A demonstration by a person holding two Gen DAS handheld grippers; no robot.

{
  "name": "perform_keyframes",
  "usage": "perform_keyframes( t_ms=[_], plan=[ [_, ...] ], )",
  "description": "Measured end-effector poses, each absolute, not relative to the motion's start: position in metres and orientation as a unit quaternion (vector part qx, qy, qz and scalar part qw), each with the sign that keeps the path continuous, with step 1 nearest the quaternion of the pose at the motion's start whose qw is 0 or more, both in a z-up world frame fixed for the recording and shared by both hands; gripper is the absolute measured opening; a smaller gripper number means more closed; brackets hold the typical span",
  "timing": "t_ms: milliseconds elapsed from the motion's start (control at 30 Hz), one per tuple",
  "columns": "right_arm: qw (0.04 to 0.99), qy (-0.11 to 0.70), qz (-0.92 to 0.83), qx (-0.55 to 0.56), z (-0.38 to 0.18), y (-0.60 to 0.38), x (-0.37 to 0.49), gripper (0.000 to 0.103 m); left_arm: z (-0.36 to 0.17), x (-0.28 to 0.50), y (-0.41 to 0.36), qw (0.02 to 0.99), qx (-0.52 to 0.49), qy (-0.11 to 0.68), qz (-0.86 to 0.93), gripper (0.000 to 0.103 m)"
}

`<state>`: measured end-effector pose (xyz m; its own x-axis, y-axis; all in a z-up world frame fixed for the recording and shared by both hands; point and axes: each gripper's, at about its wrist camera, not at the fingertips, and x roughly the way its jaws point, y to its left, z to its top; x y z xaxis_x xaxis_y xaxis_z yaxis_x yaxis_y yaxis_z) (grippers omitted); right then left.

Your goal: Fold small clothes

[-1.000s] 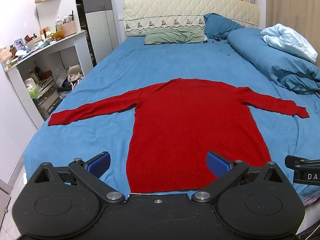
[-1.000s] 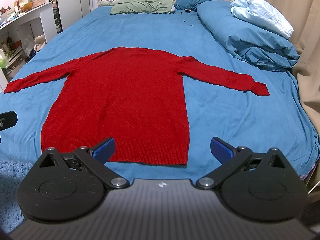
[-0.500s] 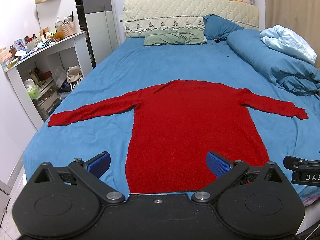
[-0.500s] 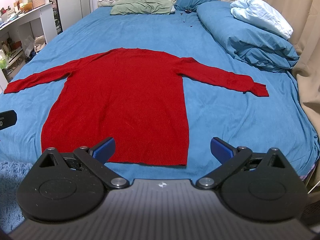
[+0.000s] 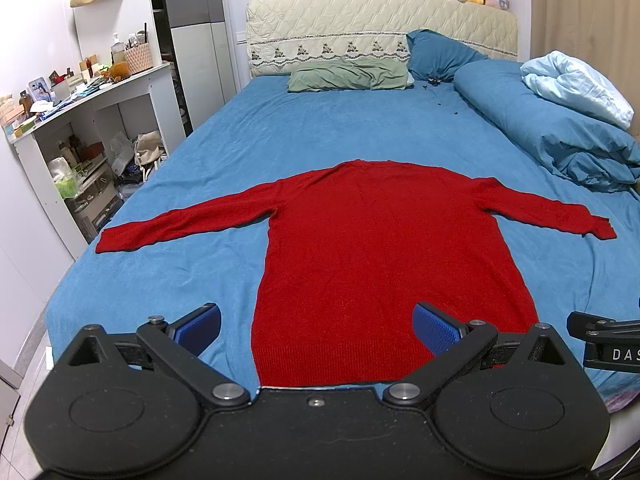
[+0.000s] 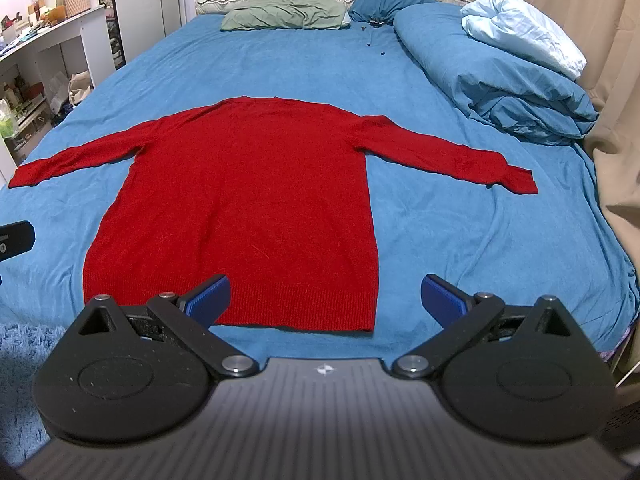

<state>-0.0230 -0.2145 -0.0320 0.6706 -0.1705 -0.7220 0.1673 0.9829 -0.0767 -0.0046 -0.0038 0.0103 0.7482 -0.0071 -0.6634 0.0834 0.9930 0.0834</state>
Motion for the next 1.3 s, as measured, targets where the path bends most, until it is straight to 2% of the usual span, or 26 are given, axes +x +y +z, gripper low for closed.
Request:
perform_keyframes(
  t_ms=[467, 733, 1033, 1300],
  plan=[
    [0.915, 0.394, -0.091, 0.003, -0.028, -0.213, -0.021, 0.103, 0.016, -0.003, -0.006, 0.934, 0.055, 0.352, -0.019, 0.103],
    [0.922, 0.369, -0.108, 0.033, -0.009, -0.245, -0.006, 0.103, 0.036, 0.028, -0.034, 0.946, 0.066, 0.315, -0.031, 0.103],
    [0.922, 0.328, -0.194, 0.065, -0.005, -0.349, 0.046, 0.103, 0.046, 0.124, -0.093, 0.951, 0.048, 0.289, -0.1, 0.103],
    [0.909, 0.311, -0.24, 0.14, -0.051, -0.458, 0.111, 0.103, 0.006, 0.245, -0.142, 0.939, 0.036, 0.308, -0.147, 0.103]
  ],
)
